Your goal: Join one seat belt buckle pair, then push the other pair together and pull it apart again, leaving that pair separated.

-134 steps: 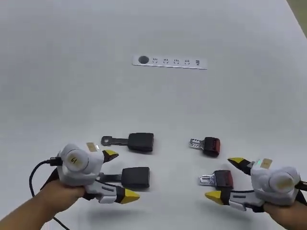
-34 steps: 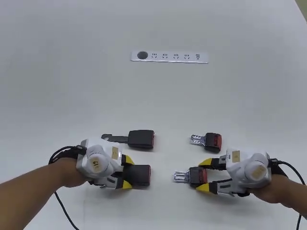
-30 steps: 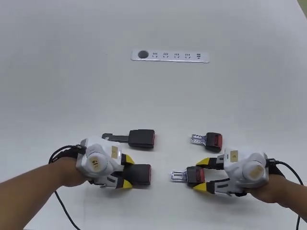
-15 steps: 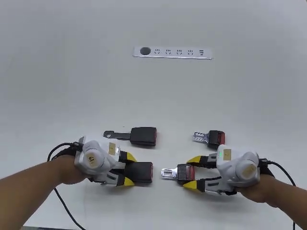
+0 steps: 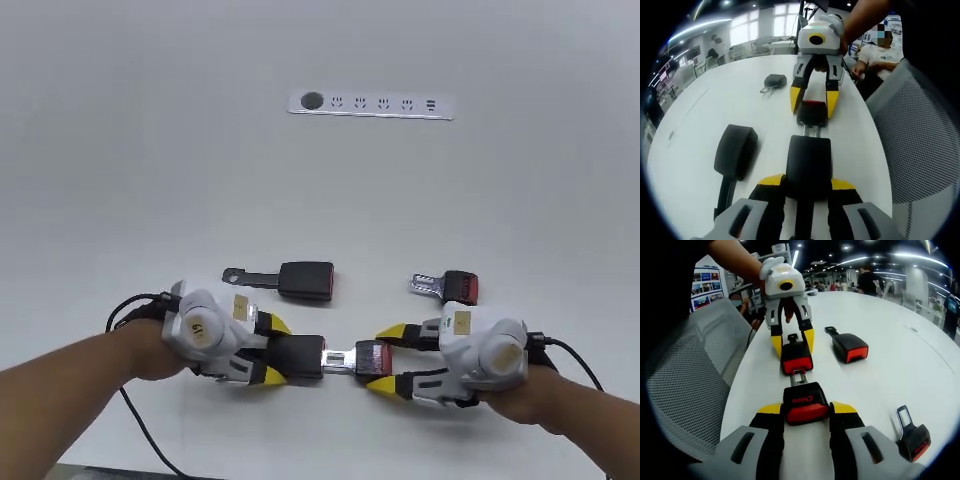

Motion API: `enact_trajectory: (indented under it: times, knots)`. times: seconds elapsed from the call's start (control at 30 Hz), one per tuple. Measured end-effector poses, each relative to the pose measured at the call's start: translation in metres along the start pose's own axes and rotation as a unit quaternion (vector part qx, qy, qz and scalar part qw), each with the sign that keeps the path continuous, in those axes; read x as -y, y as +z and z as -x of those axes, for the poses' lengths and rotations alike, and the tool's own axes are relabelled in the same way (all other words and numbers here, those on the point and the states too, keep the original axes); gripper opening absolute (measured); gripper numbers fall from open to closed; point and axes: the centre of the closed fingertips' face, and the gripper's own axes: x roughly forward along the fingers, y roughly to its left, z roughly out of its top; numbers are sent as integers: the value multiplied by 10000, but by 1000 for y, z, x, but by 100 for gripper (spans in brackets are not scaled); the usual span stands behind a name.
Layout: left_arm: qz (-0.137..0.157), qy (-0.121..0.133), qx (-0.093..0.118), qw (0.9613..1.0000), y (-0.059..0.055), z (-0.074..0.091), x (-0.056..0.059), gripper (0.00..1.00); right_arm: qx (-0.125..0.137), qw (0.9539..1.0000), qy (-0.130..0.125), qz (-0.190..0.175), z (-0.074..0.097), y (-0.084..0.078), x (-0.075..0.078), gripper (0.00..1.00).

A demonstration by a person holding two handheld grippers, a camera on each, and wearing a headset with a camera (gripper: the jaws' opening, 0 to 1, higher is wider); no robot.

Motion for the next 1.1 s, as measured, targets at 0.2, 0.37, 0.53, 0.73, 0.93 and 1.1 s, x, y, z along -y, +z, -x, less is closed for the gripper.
enact_trajectory:
  times: [0.2, 0.37, 0.53, 0.73, 0.93, 1.1]
  knots:
    - [-42, 5, -20, 10000, 0, -1, -1, 33, 0, 10000, -38, 11, -2, 2, -2, 34]
    - [-141, -19, -77, 9999, -1, -4, 1, 33, -34, 10000, -61, 23, -12, 8, -4, 34]
    - [-90, 14, -58, 9999, 0, -5, 1, 33, -42, 9999, -88, -60, -16, 9, -3, 34]
    - [-42, 51, -77, 9999, -1, -6, 0, 33, -9, 9997, -136, -205, -20, 14, -3, 33]
    - [-125, -46, -180, 9997, -1, -6, -1, 33, -54, 9998, -140, -155, -27, 20, -4, 33]
    - [-112, -38, -188, 9998, 0, -6, -2, 33, -64, 9998, -142, -143, -27, 21, -5, 33]
